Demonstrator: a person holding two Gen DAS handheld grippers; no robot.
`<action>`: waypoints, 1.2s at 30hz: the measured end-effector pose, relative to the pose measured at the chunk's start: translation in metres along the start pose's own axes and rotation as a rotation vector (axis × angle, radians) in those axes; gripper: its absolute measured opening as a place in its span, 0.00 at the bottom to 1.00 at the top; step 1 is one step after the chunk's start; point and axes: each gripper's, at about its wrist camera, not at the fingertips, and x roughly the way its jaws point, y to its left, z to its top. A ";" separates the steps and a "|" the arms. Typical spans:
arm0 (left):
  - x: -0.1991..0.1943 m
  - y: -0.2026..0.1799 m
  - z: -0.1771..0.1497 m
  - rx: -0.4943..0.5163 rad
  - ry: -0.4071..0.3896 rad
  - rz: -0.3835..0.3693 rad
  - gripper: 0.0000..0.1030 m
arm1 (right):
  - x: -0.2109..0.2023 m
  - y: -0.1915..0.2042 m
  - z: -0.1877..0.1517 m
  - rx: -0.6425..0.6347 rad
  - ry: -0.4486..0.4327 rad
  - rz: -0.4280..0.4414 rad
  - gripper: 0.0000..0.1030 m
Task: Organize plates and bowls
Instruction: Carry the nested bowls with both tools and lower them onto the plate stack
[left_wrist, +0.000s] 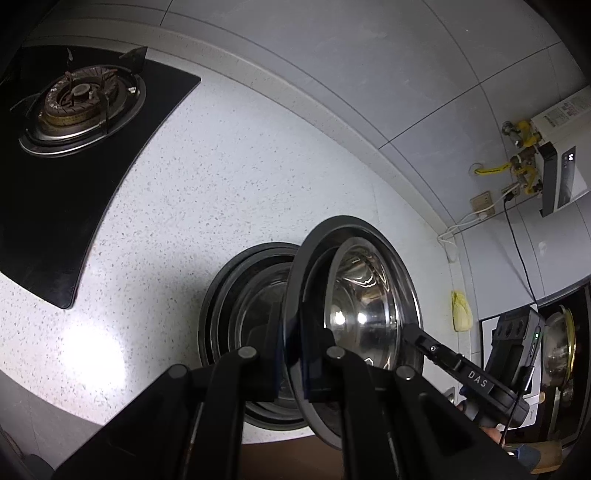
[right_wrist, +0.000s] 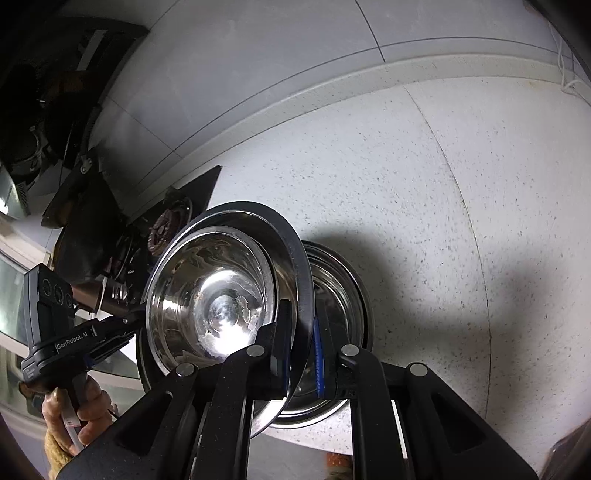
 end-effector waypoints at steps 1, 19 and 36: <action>0.002 0.001 0.002 -0.001 0.001 0.000 0.06 | 0.002 0.000 0.000 0.005 0.001 -0.002 0.09; 0.066 0.036 -0.014 -0.002 0.041 0.052 0.07 | 0.048 -0.022 -0.021 0.017 0.082 -0.044 0.10; 0.071 0.028 -0.016 0.064 -0.001 0.113 0.08 | 0.048 -0.021 -0.023 -0.007 0.062 -0.088 0.10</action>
